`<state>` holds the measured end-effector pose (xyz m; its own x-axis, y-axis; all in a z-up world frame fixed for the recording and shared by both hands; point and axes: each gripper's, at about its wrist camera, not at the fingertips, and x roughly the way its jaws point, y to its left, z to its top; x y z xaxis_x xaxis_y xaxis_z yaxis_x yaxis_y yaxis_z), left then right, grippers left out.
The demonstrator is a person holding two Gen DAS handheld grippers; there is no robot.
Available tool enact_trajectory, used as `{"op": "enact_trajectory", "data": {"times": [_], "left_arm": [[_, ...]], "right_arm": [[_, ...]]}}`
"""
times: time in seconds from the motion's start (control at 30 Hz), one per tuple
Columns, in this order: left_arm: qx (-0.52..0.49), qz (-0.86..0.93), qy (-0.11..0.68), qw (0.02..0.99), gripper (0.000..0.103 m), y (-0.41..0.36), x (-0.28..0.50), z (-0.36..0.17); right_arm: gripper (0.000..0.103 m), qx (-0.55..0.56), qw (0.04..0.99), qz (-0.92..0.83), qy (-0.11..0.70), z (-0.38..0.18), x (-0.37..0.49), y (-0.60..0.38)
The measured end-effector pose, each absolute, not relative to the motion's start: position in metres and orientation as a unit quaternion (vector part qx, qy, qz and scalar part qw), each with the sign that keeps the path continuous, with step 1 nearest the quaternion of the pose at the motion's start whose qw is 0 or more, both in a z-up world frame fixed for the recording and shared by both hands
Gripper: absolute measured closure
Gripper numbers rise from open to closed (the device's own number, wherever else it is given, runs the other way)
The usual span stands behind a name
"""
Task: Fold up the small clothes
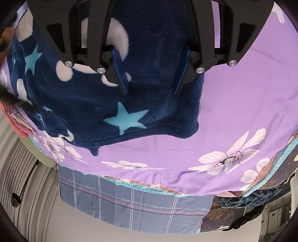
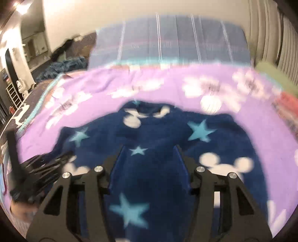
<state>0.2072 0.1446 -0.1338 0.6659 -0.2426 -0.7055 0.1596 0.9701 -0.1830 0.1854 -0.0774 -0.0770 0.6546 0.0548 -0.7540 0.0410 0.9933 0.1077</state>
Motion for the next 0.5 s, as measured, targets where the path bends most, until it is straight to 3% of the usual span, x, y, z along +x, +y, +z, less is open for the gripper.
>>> {"op": "enact_trajectory", "data": {"times": [0.07,0.27,0.4,0.5], "left_arm": [[-0.056,-0.118,0.392,0.911,0.049,0.145,0.207,-0.133],[-0.055,-0.118,0.392,0.911,0.049,0.145,0.206,-0.133],[-0.055,-0.117,0.392,0.911,0.049,0.146,0.206,-0.133],[-0.057,-0.118,0.392,0.911,0.049,0.146,0.206,-0.133]], "right_arm": [[0.046,0.055,0.880,0.009,0.471,-0.130,0.210,-0.084],[0.046,0.046,0.882,-0.003,0.469,-0.102,0.209,-0.084],[0.041,0.024,0.915,0.009,0.402,-0.058,0.218,-0.071],[0.041,0.028,0.907,-0.016,0.420,-0.069,0.253,-0.074]]}}
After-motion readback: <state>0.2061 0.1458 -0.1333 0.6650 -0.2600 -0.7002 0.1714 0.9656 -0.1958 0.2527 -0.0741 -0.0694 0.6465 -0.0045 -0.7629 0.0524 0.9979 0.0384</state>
